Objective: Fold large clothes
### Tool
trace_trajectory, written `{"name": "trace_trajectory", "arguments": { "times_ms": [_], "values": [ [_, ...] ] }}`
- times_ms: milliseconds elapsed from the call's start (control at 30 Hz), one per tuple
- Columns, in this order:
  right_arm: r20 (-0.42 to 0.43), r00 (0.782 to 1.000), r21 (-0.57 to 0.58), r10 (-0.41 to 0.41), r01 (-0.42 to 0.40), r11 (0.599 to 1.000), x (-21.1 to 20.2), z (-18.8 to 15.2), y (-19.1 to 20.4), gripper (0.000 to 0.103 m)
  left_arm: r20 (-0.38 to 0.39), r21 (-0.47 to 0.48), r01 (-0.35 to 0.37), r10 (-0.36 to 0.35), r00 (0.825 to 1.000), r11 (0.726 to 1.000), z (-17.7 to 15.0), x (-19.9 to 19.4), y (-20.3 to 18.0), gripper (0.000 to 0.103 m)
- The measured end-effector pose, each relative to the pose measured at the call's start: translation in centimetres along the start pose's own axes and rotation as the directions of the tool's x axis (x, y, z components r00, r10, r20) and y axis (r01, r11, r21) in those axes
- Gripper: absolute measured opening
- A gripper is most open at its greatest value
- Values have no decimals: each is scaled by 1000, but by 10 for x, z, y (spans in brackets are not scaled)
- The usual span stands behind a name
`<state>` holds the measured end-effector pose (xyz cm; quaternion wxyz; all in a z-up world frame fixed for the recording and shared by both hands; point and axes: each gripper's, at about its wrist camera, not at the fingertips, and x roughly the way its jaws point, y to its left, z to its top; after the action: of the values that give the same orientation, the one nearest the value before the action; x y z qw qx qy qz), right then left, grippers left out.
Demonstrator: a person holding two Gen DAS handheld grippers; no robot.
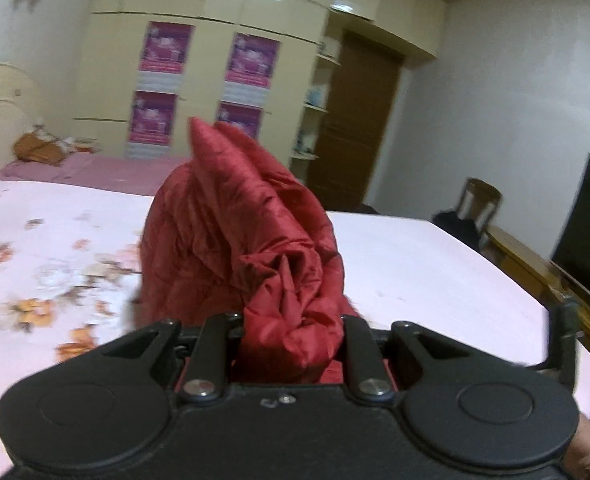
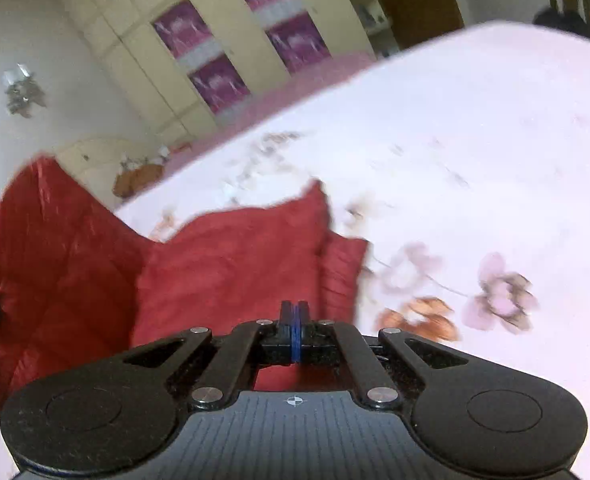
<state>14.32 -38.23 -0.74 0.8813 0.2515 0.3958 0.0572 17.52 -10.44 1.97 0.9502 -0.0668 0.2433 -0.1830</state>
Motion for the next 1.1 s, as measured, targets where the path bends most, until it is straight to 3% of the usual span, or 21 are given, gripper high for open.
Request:
{"name": "trace_trajectory", "arguments": {
  "times_ms": [67, 267, 500, 567, 633, 700, 733, 767, 833, 900, 933, 1000, 1033, 1067, 1100],
  "values": [
    [-59, 998, -30, -20, 18, 999, 11, -5, -1, 0, -27, 28, 25, -24, 999, 999, -5, 17, -17, 17],
    [-79, 996, 62, 42, -37, 997, 17, -14, -19, 0, -204, 118, 106, -80, 976, 987, -33, 77, -57, 17],
    [-87, 989, 180, 123, -105, 978, 20, -10, -45, 0, -307, 167, 133, -77, 949, 977, -54, 105, -64, 21],
    [-72, 989, 214, 129, -111, 970, 15, -8, -54, 0, -326, 138, 180, -127, 937, 974, -53, 104, -60, 36],
    [-43, 991, 249, 128, -114, 962, 4, -1, -62, 0, -338, 79, 253, -213, 917, 964, -49, 96, -51, 77],
    [-27, 996, 255, 88, -78, 964, -9, 8, -62, 3, -330, -14, 313, -300, 895, 950, -40, 80, -37, 83],
    [-9, 998, 246, 69, -65, 967, -14, 14, -62, 42, -310, -55, 329, -329, 892, 943, -35, 70, -27, 81],
    [33, 997, 236, 67, -73, 969, -22, 19, -62, 78, -273, -86, 322, -333, 903, 943, -30, 59, -14, 80],
    [100, 990, 180, 95, -112, 977, -32, 34, -54, 78, -203, -137, 235, -259, 944, 962, -18, 47, 23, 64],
    [129, 985, 121, 111, -126, 985, -31, 51, -38, 69, -146, -194, 130, -160, 976, 972, -10, 45, 65, 61],
    [137, 984, 85, 117, -130, 988, -29, 58, -28, 63, -134, -219, 84, -115, 984, 972, -7, 49, 86, 57],
    [146, 985, 0, 95, -96, 995, -22, 72, -5, 52, -113, -242, 38, -67, 991, 970, -1, 59, 116, 52],
    [152, 985, -57, 82, -74, 996, -20, 78, 9, 37, -113, -241, 25, -53, 992, 970, 1, 67, 126, 50],
    [158, 984, -111, 76, -59, 992, -17, 82, 22, 29, -122, -237, 24, -54, 991, 971, 3, 77, 134, 47],
    [165, 983, -171, 77, -48, 984, -13, 86, 36, 27, -133, -228, 25, -57, 990, 973, 6, 88, 136, 45]
  ]
}}
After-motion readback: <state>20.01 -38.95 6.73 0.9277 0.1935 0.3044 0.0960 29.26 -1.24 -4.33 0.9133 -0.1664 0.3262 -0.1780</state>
